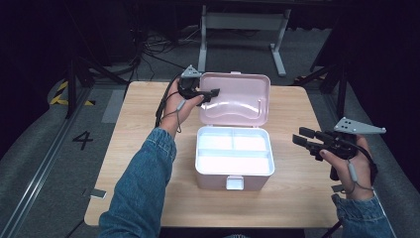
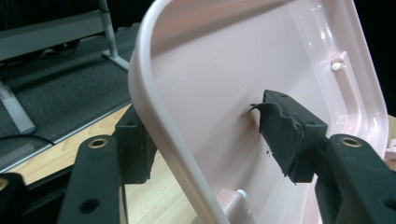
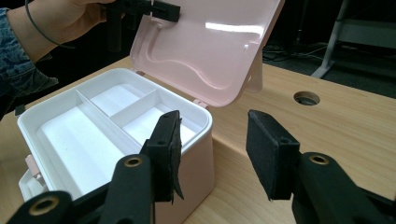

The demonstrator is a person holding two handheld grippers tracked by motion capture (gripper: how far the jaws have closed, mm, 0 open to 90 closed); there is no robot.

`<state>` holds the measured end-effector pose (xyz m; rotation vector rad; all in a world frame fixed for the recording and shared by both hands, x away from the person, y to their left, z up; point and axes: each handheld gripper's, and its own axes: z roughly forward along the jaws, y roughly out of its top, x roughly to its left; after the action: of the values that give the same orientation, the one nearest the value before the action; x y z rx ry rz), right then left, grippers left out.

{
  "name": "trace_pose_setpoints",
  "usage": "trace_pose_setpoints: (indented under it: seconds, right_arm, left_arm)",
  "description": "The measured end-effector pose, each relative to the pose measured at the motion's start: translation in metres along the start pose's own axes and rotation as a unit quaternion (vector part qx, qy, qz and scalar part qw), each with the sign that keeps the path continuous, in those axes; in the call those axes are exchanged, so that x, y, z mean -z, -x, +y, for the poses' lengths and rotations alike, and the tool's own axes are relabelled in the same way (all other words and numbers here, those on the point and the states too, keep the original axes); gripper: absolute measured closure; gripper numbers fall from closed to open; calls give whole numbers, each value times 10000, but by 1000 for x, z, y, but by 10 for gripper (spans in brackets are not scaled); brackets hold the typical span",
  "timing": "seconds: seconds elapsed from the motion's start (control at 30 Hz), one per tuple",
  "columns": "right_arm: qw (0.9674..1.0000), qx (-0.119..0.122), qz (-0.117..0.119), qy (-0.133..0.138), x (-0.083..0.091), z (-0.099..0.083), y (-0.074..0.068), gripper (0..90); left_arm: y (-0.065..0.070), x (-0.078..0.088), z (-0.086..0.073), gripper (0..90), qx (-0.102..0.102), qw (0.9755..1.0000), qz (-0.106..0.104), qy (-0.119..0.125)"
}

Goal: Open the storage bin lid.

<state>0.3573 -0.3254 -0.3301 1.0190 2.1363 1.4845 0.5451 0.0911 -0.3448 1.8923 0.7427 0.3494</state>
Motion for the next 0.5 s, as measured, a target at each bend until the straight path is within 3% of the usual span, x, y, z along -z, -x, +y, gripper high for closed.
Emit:
trace_pose_setpoints:
  seconds: [0.17,0.5]
  right_arm:
    - [10000,-28,-26,-24,-1,-2,2,559]
    - [9999,-78,-12,-104,-4,-4,4,553]
  left_arm:
    - [-3,-7,-5,354,1,9999,-7,-101]
    - [-12,-13,-15,355,133,9996,-105,-215]
